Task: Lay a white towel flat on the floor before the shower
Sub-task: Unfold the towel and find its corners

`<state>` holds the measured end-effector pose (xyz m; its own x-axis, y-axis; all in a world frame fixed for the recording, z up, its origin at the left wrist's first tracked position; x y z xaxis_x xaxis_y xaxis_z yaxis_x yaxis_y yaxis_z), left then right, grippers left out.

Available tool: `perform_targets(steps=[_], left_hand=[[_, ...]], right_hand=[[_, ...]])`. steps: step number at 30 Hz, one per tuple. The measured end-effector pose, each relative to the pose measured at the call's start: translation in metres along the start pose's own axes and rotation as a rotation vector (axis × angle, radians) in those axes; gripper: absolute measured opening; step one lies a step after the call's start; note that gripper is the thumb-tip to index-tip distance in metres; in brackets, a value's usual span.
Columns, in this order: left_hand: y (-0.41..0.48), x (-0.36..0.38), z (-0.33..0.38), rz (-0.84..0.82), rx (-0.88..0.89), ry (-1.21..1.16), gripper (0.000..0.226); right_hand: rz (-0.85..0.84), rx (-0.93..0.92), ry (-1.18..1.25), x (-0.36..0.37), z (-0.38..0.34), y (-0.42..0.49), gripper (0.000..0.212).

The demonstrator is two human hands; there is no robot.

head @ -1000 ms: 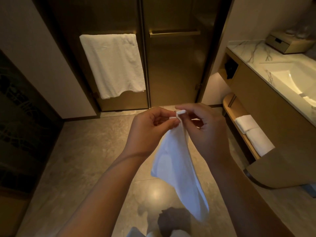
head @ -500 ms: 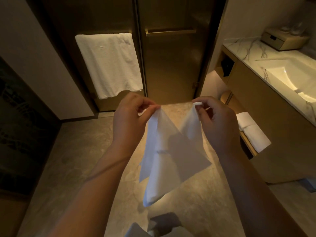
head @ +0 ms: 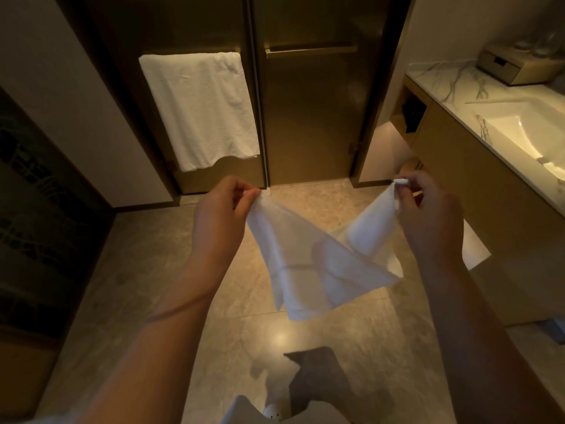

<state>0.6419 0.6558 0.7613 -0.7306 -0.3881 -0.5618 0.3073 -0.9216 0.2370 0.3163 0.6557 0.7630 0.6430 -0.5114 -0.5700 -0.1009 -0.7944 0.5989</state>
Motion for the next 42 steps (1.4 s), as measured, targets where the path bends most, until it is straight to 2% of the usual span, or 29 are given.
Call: perform_targets(steps=[12,17,23,33,37,42], left_hand=[[0.007,-0.018,-0.017,0.115,-0.088,0.106,0.009],[0.007,-0.011,-0.022,0.092,-0.110,0.152,0.014],[0.010,-0.029,-0.041,0.145,-0.178,0.178,0.017],[0.010,-0.025,-0.053,0.134,-0.238,0.206,0.014],[0.011,-0.015,-0.051,0.098,-0.231,0.206,0.014],[0.015,-0.029,-0.065,0.179,-0.294,0.215,0.015]], right_hand=[[-0.065,0.075,-0.096,0.011,0.035,-0.009,0.021],[-0.128,0.083,-0.152,0.025,0.044,-0.012,0.024],[-0.127,0.114,-0.186,0.023,0.063,-0.012,0.027],[-0.119,0.143,-0.260,0.025,0.085,-0.015,0.024],[-0.194,0.151,-0.255,0.039,0.091,-0.019,0.022],[-0.149,0.162,-0.271,0.035,0.096,-0.022,0.022]])
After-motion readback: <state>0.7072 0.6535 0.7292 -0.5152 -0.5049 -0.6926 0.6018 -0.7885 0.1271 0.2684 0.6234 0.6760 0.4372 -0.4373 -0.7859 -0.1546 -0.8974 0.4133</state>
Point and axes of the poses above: each hand's wrist, its own y-axis towards the middle knuckle, its own x-axis out of the palm, z = x × y, the point moved 10 cm from there along y, towards the middle knuckle, and after that the axes turned 13 degrees about -x, right-handed, at the moved point
